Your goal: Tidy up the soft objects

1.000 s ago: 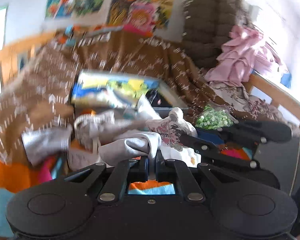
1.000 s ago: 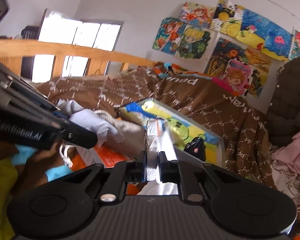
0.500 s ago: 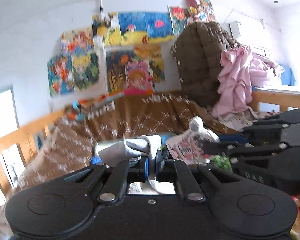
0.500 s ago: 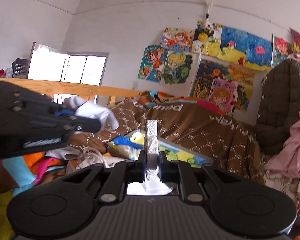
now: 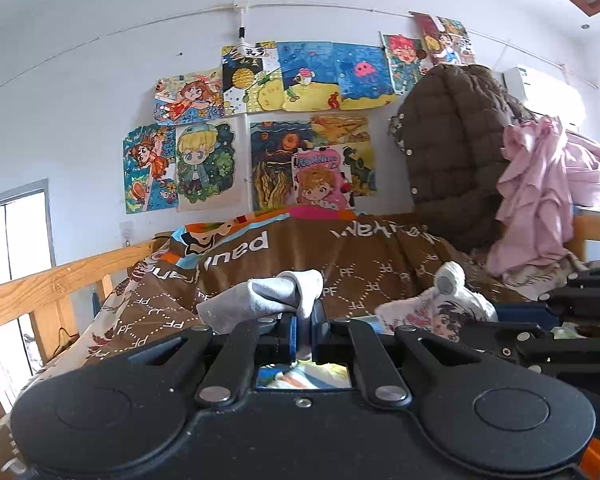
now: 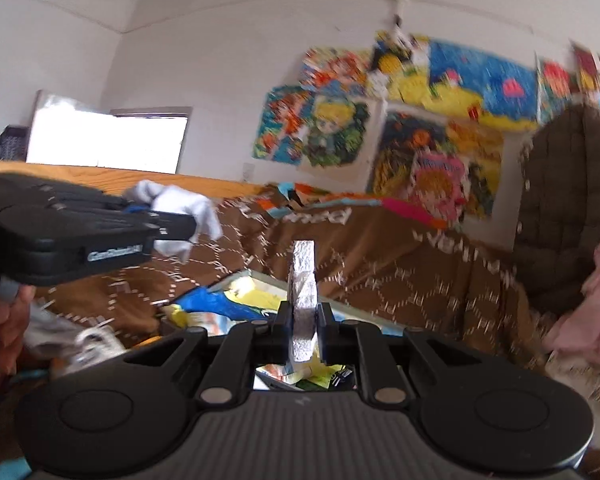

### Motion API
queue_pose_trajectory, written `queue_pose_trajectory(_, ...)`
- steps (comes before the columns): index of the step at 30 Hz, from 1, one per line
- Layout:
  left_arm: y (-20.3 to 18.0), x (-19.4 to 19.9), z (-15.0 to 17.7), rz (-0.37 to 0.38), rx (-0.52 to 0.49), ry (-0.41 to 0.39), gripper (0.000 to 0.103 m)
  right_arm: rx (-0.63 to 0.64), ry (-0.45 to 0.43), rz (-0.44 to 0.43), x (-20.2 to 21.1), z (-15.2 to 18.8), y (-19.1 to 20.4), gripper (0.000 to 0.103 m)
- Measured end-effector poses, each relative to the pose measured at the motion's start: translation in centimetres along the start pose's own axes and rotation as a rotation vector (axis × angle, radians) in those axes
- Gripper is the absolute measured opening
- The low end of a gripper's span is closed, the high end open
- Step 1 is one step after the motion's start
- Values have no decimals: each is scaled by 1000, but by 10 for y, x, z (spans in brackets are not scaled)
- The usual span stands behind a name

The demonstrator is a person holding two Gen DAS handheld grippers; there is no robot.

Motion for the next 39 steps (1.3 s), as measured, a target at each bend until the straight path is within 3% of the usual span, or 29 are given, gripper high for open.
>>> queue_pose_trajectory(8,12,-76,17,33,60,67,6,-204,56,-75,-56,14,-28,14)
queue_pose_trajectory(13,20,-104,50,71,117,223,6,-281,82,-132,-87,15,-36,14)
queue_pose_trajectory(17,30,-116,64,91,174,276,6,-340,113,-168,-100,23,-38,14)
queue_pose_trajectory(20,34,-123,70,98,209,311,6,-350,145,-164,-107,29,-37,14)
queue_pose_trajectory(30,50,-151,109,119,401,539,11,-380,219,-79,-117,46,-47,17)
queue_pose_trajectory(36,51,-153,113,110,415,557,16,-355,230,-16,-116,48,-55,29)
queue_pose_trajectory(39,50,-153,111,94,399,553,25,-328,224,7,-114,44,-55,38)
Point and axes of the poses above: each gripper's, at about its wrist camera, not at the fingertips, and x roughly against the way its jaws point, y to its left, z to its underside, the point moved 8 cm from there along -x, roughly the way its jaws point, and after that the axes turned 7 degrees about -z, right-handed, at the moved point
